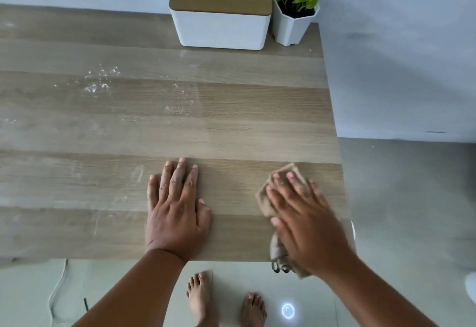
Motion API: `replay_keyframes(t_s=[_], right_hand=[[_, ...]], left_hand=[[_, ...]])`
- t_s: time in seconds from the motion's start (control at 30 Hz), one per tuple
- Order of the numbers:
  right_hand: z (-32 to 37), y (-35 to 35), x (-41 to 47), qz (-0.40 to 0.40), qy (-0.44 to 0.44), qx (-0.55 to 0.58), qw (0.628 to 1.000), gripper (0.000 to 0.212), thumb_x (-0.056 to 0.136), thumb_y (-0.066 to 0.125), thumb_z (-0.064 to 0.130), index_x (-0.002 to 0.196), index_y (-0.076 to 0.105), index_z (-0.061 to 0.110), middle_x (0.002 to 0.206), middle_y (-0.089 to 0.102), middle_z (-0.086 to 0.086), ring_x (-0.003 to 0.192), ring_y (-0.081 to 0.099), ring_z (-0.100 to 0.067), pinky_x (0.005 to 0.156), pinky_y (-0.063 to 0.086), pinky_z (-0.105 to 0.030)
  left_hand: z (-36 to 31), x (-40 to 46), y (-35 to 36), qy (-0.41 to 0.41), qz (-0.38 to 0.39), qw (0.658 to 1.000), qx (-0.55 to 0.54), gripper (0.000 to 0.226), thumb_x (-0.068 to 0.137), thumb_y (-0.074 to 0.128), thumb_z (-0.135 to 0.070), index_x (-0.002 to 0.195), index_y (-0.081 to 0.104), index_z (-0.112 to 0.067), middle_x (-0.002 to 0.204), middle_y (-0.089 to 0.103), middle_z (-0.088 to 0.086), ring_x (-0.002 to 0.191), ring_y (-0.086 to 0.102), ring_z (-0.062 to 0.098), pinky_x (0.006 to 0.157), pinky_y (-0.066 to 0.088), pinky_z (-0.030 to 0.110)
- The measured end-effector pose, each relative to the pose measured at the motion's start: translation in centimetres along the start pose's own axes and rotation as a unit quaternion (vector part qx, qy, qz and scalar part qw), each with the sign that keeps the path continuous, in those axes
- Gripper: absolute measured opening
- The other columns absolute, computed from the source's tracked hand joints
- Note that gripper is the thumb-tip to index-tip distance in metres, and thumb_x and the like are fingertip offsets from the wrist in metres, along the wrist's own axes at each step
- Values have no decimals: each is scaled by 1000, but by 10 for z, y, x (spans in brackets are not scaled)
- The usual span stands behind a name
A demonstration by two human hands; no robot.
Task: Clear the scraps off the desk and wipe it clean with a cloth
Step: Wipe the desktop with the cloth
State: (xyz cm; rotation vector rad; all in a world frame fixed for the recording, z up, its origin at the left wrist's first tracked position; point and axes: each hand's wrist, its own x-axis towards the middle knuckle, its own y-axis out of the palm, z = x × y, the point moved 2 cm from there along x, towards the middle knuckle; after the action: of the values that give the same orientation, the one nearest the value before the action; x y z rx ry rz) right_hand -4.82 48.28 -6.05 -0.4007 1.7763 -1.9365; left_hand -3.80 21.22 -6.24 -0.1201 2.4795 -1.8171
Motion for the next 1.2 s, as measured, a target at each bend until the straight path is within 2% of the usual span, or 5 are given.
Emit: replay_keyframes(t_s=[0.27, 0.57, 0.73, 0.97, 1.2], right_hand=[[-21, -14, 97, -18, 243, 14, 970, 64, 101, 23, 39, 160, 28, 16, 171, 15, -9, 159, 2, -31, 127, 7, -55], [40, 3, 28, -24, 10, 14, 1000, 61, 104, 34, 37, 160, 31, 12, 171, 18, -9, 159, 7, -28, 126, 15, -53], [-30, -5, -13, -12, 101, 20, 995, 57, 105, 31, 36, 158, 36, 16, 170, 19, -4, 159, 10, -25, 124, 21, -55], [-25, -12, 74, -33, 260, 27, 965, 64, 101, 23, 39, 159, 29, 14, 170, 16, -12, 159, 6, -33, 126, 13, -56], [60, -13, 141, -51, 151, 69, 985, 65, 93, 36, 38, 153, 41, 14, 167, 28, -13, 156, 16, -37, 124, 16, -57]], left_hand=[[1, 0, 2, -1, -4, 1000, 4, 73, 87, 38, -36, 156, 41, -15, 168, 29, 7, 159, 15, 27, 128, 10, 55], [-1, -1, -2, -3, 2, 1000, 4, 75, 85, 36, -38, 155, 42, -14, 168, 29, 9, 159, 16, 29, 128, 8, 54], [0, -1, 0, -2, -1, 1000, 6, 73, 86, 37, -37, 156, 41, -14, 168, 29, 8, 159, 15, 28, 128, 7, 53], [1, 0, 1, -2, -8, 1000, 8, 73, 85, 39, -37, 155, 43, -14, 168, 30, 8, 159, 15, 28, 128, 10, 55], [1, -1, 0, -2, -4, 1000, 8, 76, 83, 38, -38, 155, 42, -15, 168, 30, 9, 159, 15, 27, 128, 9, 54]])
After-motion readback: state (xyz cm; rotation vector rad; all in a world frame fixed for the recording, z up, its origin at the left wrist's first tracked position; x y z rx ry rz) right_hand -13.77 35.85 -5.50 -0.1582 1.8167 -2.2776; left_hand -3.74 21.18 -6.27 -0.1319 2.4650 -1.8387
